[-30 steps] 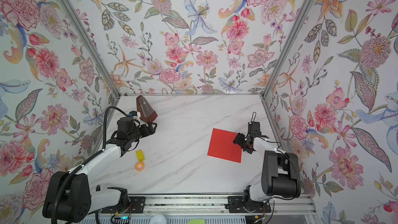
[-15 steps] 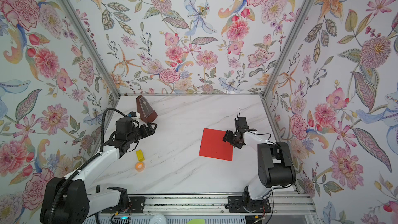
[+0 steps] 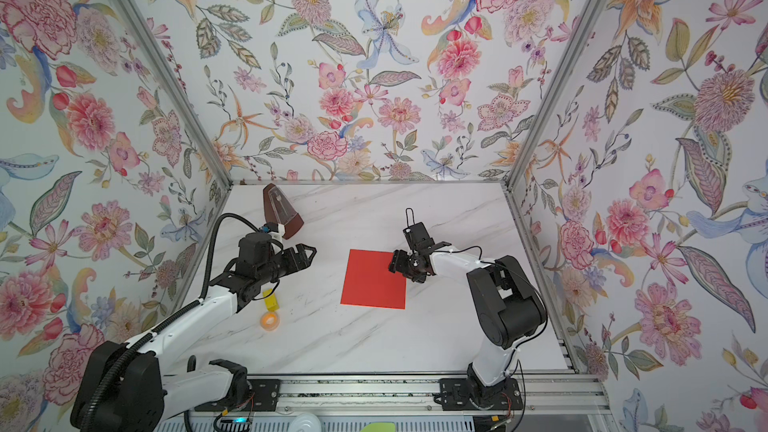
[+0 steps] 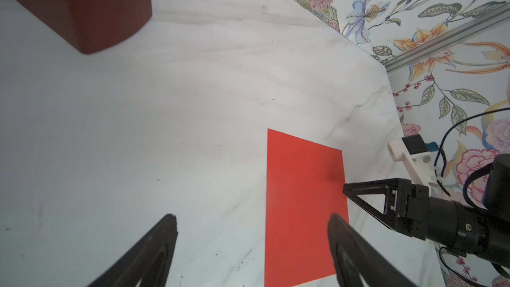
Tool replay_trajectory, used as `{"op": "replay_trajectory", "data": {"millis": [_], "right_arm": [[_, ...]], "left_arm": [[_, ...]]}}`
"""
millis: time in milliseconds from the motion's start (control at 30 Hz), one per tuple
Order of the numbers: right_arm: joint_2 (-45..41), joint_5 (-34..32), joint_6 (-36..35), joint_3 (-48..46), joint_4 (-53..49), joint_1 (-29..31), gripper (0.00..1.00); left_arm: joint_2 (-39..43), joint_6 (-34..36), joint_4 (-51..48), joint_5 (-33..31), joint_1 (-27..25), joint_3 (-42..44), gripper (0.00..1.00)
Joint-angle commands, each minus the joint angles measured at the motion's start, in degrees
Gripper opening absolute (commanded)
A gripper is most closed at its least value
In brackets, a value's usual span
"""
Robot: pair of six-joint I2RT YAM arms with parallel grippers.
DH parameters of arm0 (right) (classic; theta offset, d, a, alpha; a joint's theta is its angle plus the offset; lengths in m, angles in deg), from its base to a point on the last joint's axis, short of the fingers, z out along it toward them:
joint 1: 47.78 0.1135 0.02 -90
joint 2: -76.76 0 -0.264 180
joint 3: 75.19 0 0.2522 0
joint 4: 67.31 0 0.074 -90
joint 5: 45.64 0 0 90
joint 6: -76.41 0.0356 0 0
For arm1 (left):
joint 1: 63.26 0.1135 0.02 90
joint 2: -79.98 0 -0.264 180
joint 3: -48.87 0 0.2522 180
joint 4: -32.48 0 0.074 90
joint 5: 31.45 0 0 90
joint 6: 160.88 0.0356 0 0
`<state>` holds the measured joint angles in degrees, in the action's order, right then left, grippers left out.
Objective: Fold a paper plane with a square sheet of paper (fold left side to right side)
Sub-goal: 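Grasp the red sheet's edges with left and right grippers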
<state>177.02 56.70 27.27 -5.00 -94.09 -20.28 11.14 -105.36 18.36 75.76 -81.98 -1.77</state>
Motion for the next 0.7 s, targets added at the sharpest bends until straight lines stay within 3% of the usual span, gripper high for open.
{"op": "replay_trajectory", "data": {"millis": [0,167,400,667], "right_arm": [[3.2,3.4,2.9,0.4,2.8,1.5,0.73],[4.4,5.9,2.6,1.9,4.0,1.5,0.73],[1.3,5.9,1.6,1.1,2.2,0.9,0.72],[0.2,6.4,0.9,0.0,-0.1,0.1,0.75]], "left_arm": [[-1.4,-1.7,0.8,-1.1,-2.6,0.9,0.84],[-5.5,-1.2,2.0,-2.1,-6.8,0.1,0.69],[-14.2,1.1,-2.3,-5.2,-12.0,-5.5,0.31],[-22.6,1.9,-4.9,-7.2,-14.7,-10.6,0.08]]}}
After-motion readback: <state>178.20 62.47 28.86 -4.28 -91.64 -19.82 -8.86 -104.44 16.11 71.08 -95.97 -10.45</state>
